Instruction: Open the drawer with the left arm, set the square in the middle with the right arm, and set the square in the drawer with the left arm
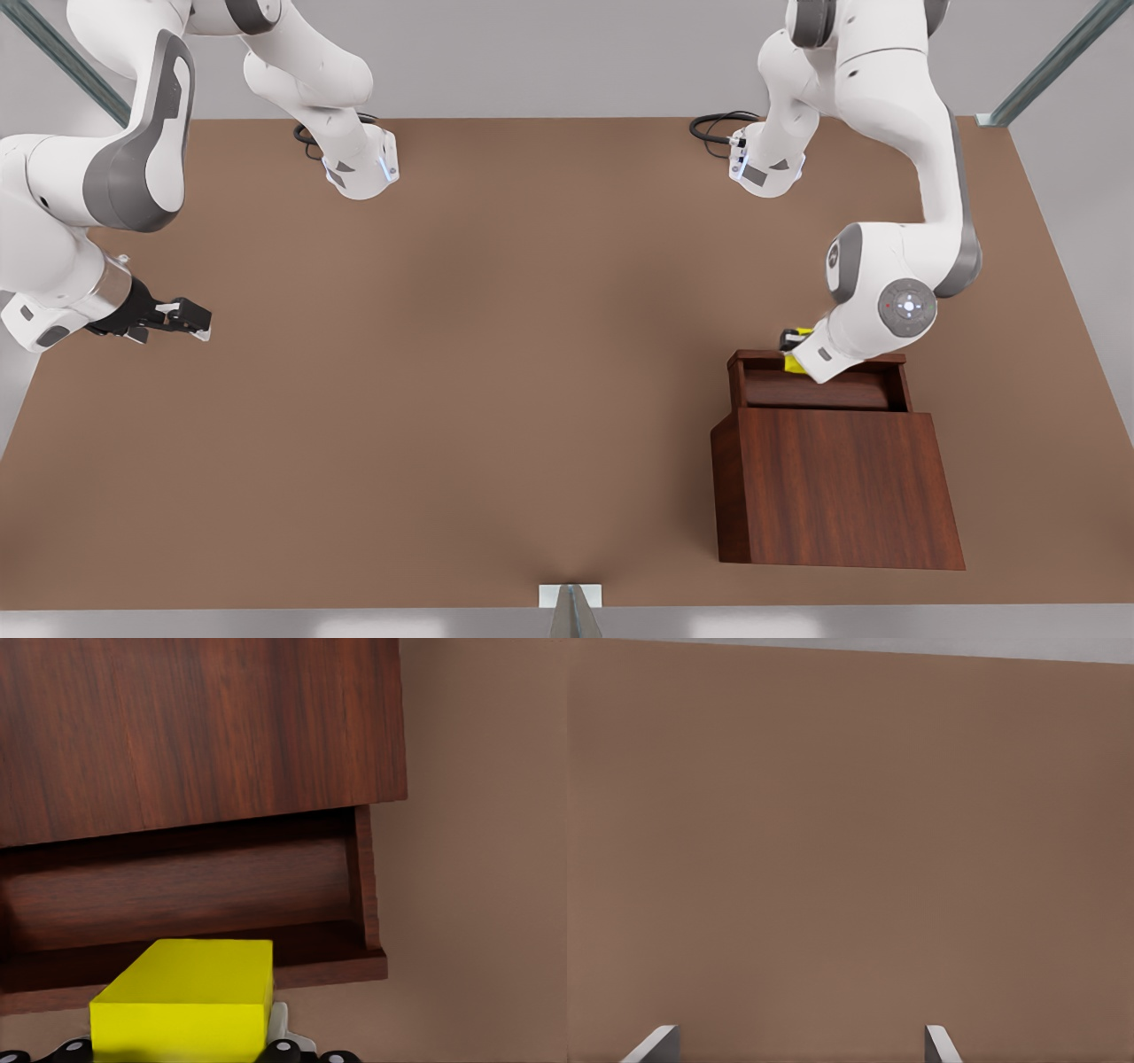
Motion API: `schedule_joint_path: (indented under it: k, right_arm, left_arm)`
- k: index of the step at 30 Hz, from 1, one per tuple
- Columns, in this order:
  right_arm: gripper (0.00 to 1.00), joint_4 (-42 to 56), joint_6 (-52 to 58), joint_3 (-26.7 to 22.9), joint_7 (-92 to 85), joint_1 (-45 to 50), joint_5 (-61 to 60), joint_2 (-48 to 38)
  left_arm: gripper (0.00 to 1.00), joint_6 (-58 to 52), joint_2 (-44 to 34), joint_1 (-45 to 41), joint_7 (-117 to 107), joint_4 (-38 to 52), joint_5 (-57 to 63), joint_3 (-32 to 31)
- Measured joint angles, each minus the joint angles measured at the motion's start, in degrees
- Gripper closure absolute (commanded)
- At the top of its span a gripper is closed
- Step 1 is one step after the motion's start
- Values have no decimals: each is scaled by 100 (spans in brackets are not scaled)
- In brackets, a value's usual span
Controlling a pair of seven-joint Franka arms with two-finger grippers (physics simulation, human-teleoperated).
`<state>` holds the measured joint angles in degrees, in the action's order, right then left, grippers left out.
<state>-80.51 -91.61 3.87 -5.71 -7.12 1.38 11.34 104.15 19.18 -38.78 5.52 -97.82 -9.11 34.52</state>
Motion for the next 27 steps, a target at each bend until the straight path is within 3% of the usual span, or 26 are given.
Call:
schedule_joint_path:
  k: [10, 11, 18, 22, 23, 25, 27]
  right_arm:
    - [0, 1, -15, 0, 0, 0, -6, 0]
    - [0, 0, -15, 0, 0, 1, -6, 0]
    - [0, 0, -50, 0, 0, 0, -6, 0]
    - [0, 0, -50, 0, 0, -7, -6, 0]
    - [0, 0, -50, 0, 0, -7, -6, 0]
    - [0, 8, -50, 0, 0, -7, -14, 0]
    - [0, 9, -50, -8, 0, -9, -14, 0]
  left_arm:
    - [31, 469, 445, 363, 0, 61, -459, 36]
    - [0, 468, 477, 362, 1, 61, -483, 36]
    - [0, 377, 493, 344, -147, 145, -583, 29]
    - [0, -863, 316, 353, -186, 1304, -543, 126]
    - [0, -887, 87, 453, -187, 1411, -458, -100]
    - [0, -1054, -620, 2154, -272, 1475, 70, -2308]
    - [0, -1089, -887, 2789, -280, 1463, 579, -3051]
